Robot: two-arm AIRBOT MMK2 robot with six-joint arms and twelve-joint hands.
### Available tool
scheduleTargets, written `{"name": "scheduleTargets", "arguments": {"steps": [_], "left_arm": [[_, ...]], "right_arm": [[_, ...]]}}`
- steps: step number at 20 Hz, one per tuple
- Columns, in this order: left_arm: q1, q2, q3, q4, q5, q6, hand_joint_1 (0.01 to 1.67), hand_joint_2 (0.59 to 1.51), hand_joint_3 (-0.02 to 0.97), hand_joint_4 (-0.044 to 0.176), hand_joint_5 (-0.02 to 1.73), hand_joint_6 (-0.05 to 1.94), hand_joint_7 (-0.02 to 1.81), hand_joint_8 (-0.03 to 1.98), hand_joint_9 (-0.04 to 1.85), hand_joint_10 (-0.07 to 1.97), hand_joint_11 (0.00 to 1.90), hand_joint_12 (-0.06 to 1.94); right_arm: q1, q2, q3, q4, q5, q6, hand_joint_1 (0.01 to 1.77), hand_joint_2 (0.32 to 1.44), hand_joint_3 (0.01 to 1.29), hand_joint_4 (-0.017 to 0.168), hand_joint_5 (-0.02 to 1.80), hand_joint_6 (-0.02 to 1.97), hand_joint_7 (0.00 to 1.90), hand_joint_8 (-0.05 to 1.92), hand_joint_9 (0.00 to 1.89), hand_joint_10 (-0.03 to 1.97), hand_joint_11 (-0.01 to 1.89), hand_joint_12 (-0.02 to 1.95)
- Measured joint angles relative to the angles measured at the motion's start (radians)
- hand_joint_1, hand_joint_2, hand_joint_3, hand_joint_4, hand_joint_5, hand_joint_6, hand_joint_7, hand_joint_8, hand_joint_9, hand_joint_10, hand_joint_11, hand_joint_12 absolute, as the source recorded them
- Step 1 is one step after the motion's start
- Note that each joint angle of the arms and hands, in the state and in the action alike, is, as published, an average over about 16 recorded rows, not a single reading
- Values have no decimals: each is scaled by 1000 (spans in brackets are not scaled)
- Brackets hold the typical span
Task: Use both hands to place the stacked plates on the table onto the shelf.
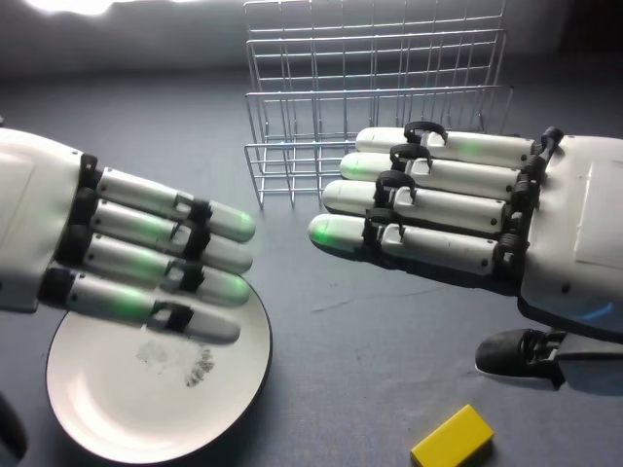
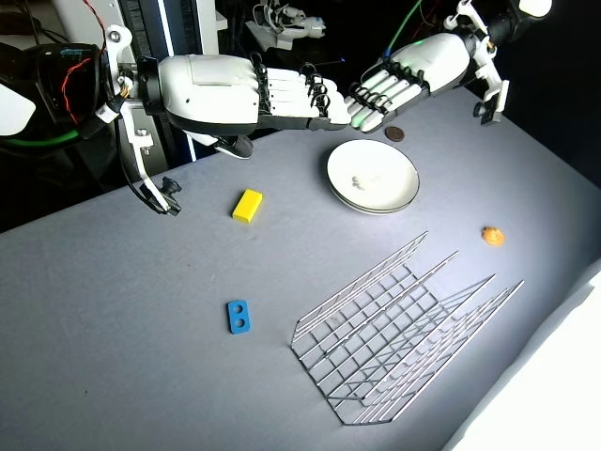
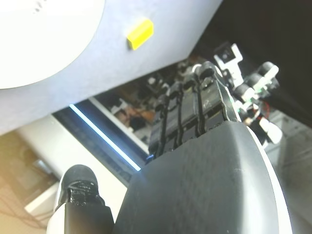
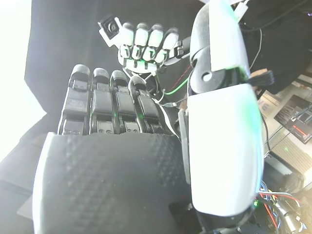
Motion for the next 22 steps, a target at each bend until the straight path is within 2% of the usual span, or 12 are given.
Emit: {"name": "scheduleTargets", "arguments": {"steps": [8, 15, 22], "left_arm": [[-1, 14, -12, 33, -7, -83, 23, 1061, 20, 1, 79, -4, 83, -8, 50, 9, 23, 7], [36, 27, -2, 31, 18, -89, 23, 1064, 20, 1, 85, -4, 90, -9, 58, 9, 24, 9], [114, 50, 20, 2, 46, -102, 23, 1068, 19, 1, 79, -4, 85, -9, 57, 9, 27, 22]], "right_arm": [[0, 0, 0, -1, -4, -1, 1172, 978, 20, 1, 22, 20, 22, 16, 20, 6, 23, -7], [0, 0, 1, -1, -7, -1, 1179, 987, 20, 1, 21, 20, 21, 15, 18, 6, 23, -8], [0, -1, 1, -2, -11, -1, 1204, 985, 20, 1, 21, 20, 21, 15, 17, 5, 23, -8]]}}
